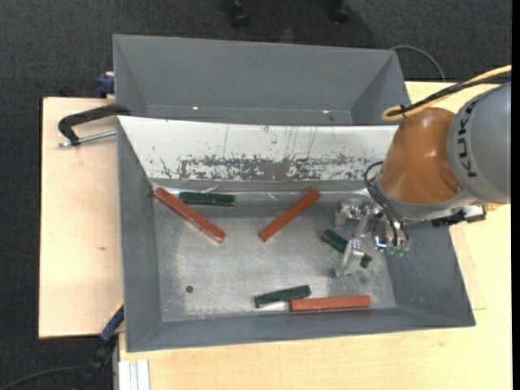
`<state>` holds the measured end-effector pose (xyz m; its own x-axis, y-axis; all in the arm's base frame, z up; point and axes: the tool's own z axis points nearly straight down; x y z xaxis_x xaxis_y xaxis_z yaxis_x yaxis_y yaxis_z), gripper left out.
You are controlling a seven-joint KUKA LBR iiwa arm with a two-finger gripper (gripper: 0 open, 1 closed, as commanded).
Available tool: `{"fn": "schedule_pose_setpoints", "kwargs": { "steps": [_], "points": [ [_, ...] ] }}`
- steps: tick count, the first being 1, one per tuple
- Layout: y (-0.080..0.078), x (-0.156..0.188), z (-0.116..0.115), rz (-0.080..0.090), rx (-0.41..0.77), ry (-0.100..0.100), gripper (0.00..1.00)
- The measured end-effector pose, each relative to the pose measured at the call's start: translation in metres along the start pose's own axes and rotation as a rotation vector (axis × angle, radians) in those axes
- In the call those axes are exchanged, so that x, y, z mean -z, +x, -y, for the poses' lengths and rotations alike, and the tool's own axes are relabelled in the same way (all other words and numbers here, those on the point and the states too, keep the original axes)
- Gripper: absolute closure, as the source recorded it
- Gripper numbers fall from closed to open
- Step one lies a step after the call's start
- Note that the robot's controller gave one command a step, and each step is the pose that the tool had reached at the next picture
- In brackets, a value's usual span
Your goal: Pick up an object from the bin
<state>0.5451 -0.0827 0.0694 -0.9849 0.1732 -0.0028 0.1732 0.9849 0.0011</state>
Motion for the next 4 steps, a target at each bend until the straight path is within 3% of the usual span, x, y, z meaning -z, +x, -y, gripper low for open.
{"fn": "schedule_pose_setpoints", "kwargs": {
  "steps": [2,3,4],
  "points": [
    [-0.002,0.002,-0.001,0.002,0.000,0.000,0.00],
    [-0.002,0.002,-0.001,0.001,0.001,0.000,1.00],
    [-0.004,0.032,-0.002,0.005,0.001,0.000,1.00]
  ]
}}
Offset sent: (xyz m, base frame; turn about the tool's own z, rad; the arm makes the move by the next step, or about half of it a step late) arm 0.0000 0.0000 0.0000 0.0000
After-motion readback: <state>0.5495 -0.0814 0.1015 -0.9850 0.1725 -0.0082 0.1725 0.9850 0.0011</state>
